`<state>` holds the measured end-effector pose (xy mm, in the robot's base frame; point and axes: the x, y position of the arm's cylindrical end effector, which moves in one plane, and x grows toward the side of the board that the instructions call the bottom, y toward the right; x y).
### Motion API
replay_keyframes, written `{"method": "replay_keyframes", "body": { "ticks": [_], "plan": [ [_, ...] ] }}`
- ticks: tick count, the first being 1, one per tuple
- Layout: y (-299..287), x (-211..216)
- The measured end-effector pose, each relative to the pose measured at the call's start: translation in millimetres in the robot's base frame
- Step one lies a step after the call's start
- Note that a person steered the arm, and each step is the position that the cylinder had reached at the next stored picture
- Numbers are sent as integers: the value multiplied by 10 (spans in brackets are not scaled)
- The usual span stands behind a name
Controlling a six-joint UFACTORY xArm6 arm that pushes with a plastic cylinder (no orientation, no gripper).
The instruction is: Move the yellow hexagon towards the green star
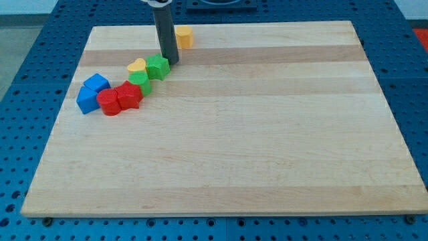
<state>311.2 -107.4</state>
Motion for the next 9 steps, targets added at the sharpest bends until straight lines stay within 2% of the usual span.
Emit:
{"method": "replay_keyframes", "body": {
  "ticks": [2,4,6,7,8,9],
  "plan": [
    [-207,177],
    [-279,170],
    [-133,-308],
    [243,-239],
    [617,-467],
    [737,-882]
  ]
}}
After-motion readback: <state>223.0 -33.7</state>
